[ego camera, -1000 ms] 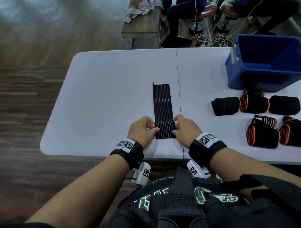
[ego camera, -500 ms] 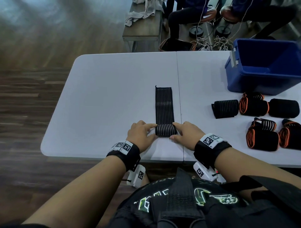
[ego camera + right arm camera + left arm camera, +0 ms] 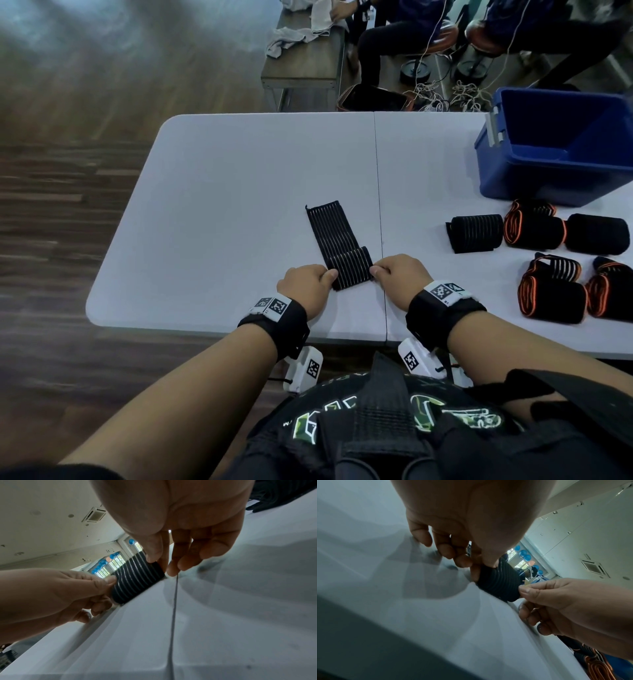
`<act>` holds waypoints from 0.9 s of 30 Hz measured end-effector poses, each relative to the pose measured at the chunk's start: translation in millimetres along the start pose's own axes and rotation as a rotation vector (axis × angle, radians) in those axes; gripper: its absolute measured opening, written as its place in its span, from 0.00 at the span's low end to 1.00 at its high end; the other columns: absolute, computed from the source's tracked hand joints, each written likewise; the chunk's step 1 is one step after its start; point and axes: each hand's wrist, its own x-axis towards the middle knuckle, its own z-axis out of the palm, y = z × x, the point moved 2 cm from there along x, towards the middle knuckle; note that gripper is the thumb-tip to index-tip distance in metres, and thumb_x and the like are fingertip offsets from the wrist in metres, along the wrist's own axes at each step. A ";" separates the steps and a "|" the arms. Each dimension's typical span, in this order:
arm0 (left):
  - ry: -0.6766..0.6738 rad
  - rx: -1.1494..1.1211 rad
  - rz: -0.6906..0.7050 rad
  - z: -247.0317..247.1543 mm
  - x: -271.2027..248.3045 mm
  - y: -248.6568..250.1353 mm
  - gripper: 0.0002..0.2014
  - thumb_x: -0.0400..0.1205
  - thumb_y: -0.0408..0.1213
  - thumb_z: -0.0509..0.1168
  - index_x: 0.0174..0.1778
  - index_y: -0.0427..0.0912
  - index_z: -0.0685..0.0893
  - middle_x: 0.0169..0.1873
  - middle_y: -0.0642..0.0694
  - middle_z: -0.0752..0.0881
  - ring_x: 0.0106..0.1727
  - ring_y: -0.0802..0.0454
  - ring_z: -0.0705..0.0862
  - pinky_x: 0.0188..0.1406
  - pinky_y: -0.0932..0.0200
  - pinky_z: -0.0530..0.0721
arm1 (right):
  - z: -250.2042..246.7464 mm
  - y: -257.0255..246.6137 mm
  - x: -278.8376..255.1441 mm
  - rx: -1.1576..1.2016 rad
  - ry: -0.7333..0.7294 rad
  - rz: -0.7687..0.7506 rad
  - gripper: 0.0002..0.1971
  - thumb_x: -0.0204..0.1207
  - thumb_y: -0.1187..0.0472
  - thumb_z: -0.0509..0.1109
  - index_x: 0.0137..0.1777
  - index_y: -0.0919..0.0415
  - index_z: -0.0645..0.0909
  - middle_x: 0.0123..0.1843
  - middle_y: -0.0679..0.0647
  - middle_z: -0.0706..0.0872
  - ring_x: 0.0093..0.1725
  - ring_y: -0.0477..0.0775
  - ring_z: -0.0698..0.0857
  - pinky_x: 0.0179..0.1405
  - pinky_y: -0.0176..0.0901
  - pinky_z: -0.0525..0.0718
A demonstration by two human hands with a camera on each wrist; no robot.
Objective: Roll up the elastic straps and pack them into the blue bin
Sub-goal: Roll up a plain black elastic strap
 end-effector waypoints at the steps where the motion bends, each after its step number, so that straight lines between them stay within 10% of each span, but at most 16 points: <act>1: -0.007 0.033 -0.007 -0.6 -0.3 1.7 0.23 0.90 0.57 0.52 0.37 0.48 0.82 0.36 0.49 0.86 0.45 0.45 0.84 0.55 0.41 0.84 | 1.3 0.6 0.4 -0.014 0.001 0.009 0.19 0.85 0.53 0.62 0.38 0.62 0.84 0.36 0.58 0.86 0.39 0.59 0.84 0.41 0.48 0.80; 10: 0.176 -0.136 0.006 -5.0 -1.9 0.8 0.09 0.82 0.53 0.68 0.48 0.54 0.78 0.39 0.55 0.85 0.46 0.49 0.85 0.51 0.47 0.86 | 2.5 -9.7 -2.2 -0.103 -0.009 0.037 0.11 0.86 0.55 0.62 0.55 0.63 0.78 0.50 0.59 0.86 0.50 0.60 0.84 0.52 0.50 0.82; 19: 0.199 0.208 0.198 -4.0 -7.7 1.3 0.20 0.86 0.42 0.60 0.76 0.56 0.79 0.59 0.49 0.81 0.60 0.45 0.77 0.60 0.46 0.78 | -2.2 -17.3 -6.6 -0.179 -0.027 -0.130 0.18 0.84 0.63 0.61 0.73 0.59 0.69 0.53 0.55 0.85 0.51 0.56 0.83 0.54 0.52 0.84; 27: 0.090 0.117 0.127 -0.1 -7.2 -8.6 0.29 0.83 0.57 0.66 0.81 0.61 0.71 0.56 0.48 0.78 0.59 0.47 0.75 0.61 0.47 0.79 | -7.8 -17.4 -4.4 -0.202 -0.089 -0.155 0.24 0.78 0.60 0.68 0.74 0.56 0.70 0.53 0.54 0.85 0.51 0.57 0.84 0.54 0.54 0.84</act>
